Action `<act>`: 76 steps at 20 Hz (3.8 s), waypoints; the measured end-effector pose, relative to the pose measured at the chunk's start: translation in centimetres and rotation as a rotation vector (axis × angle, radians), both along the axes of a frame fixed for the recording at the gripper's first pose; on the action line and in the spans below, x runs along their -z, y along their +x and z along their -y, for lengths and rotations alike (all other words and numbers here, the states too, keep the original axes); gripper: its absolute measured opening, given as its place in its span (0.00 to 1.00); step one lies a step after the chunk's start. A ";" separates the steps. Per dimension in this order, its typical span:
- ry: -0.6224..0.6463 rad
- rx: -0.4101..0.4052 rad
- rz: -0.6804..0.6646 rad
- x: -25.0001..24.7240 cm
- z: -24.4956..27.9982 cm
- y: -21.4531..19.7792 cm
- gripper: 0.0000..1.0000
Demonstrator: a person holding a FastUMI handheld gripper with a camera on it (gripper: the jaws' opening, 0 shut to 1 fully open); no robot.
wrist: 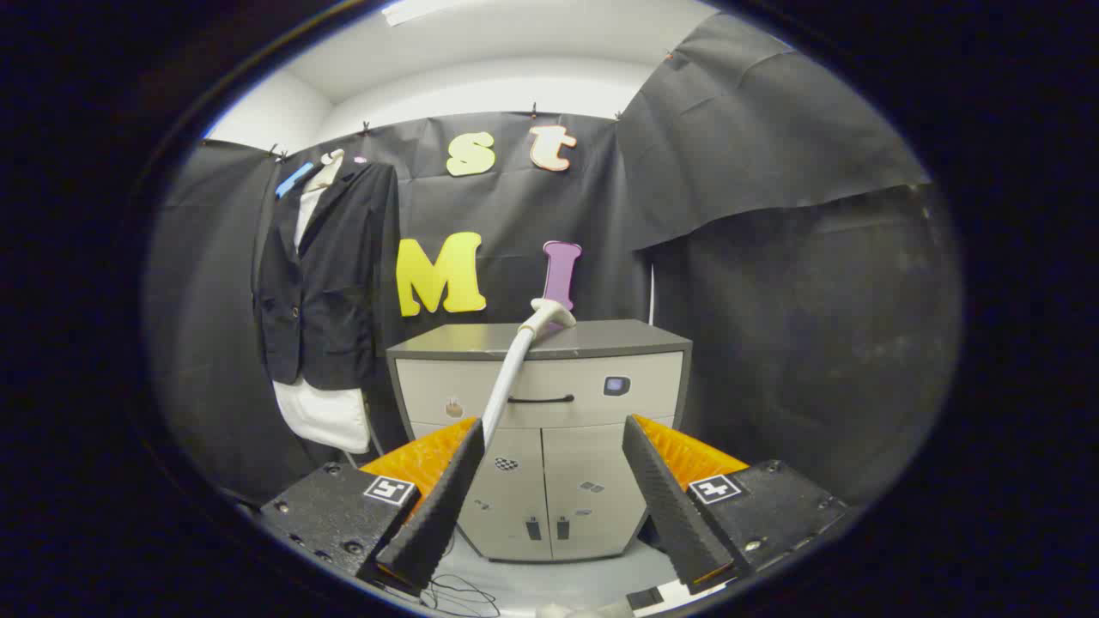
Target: Iron the clothes twice with a garment steamer, once on the left side and once on the right side.
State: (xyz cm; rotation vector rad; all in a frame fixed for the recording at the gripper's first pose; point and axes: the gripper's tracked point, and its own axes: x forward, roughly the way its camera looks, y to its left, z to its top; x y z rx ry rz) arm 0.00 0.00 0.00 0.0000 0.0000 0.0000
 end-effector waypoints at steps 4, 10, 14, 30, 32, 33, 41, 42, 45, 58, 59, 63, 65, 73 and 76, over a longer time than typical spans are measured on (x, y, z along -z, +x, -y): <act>-0.033 0.025 -0.010 0.4 0.2 0.3 1.00; 0.009 0.067 0.032 -0.1 0.5 -0.2 1.00; -0.005 0.086 0.044 0.3 0.4 -0.7 1.00; 0.049 0.095 -0.026 -1.4 -0.4 2.6 1.00; 0.041 0.101 -0.010 -3.2 -1.0 4.1 1.00; 0.036 0.106 0.002 -4.4 -1.4 5.0 1.00; 0.054 0.106 0.005 -12.0 -2.8 14.0 1.00; 0.056 0.100 -0.004 -12.7 -2.8 15.5 1.00; 0.049 0.069 -0.046 -14.1 -2.8 20.5 1.00; 0.067 -0.043 -0.389 -8.1 -4.3 39.3 0.99; 0.069 -0.039 -0.411 -7.6 -4.1 39.8 0.99; 0.056 -0.052 -0.483 -5.5 -4.6 40.5 0.88; 0.044 -0.041 -0.496 -5.5 -4.3 40.6 0.83; 0.140 -0.025 -0.508 -5.7 -3.3 40.8 0.51; 0.202 -0.053 -0.510 -5.7 -4.3 41.2 0.42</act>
